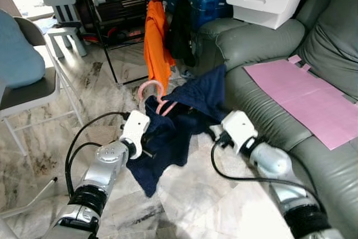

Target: Hang hanger

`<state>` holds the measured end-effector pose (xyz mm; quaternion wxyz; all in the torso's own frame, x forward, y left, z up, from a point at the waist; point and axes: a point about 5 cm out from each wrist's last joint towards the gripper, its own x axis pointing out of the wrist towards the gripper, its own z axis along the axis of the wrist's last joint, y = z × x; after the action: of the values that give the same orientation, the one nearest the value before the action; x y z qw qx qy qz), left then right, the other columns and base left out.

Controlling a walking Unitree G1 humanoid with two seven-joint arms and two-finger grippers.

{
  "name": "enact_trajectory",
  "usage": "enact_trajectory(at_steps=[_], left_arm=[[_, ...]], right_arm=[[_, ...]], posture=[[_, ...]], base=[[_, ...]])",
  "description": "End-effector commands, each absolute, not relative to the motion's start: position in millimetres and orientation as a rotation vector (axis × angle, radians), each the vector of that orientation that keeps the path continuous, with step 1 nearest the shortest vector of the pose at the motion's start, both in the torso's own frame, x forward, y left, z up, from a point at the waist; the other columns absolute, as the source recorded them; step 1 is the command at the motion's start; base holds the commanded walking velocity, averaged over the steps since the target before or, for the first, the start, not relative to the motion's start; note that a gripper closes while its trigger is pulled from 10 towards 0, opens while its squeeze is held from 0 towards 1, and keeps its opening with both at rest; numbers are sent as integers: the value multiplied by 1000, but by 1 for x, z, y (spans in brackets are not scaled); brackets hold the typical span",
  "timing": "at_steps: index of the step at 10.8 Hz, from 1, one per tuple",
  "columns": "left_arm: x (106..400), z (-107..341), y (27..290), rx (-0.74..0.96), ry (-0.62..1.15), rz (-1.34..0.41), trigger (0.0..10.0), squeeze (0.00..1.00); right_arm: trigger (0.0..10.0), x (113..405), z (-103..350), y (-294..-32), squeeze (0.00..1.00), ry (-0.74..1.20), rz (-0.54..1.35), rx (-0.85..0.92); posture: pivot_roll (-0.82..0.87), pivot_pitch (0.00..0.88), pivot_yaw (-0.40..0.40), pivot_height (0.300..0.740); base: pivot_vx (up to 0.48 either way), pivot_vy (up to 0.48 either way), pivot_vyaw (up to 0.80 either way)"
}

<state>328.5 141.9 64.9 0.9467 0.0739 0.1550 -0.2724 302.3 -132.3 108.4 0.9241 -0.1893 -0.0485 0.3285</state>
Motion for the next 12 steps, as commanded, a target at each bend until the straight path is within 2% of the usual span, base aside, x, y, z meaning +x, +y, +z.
enact_trajectory(at_steps=[1,2,3,5,6,9,10,12], left_arm=[[338,80,145,169,251,-534,0,0],[339,80,144,170,244,-537,0,0],[339,80,146,177,240,-544,0,0],[337,77,147,182,247,-554,0,0],[337,76,147,185,249,-560,0,0],[336,76,148,223,244,-588,0,0],[336,75,151,246,244,-593,0,0],[330,72,154,368,242,-667,0,0]], right_arm=[[10000,298,110,-123,1000,-95,742,-375],[10000,291,104,-118,0,-68,800,-414],[10000,285,98,-115,0,-35,837,-446],[10000,282,96,-118,0,-18,795,-445],[10000,282,97,-121,1000,-47,753,-453],[10000,280,93,-125,1000,-51,767,-603],[10000,276,88,-127,1000,-7,836,-658],[10000,274,92,-132,1000,22,917,-637]], posture=[[-212,0,55,740],[-222,0,59,740],[-227,0,70,740],[-232,0,79,740],[-237,0,86,740],[-234,0,88,740],[-233,0,85,740],[-224,0,82,740]], base=[[0,0,0],[0,0,0],[0,0,0],[0,0,0],[0,0,0],[0,0,0],[0,0,0],[0,0,0]])
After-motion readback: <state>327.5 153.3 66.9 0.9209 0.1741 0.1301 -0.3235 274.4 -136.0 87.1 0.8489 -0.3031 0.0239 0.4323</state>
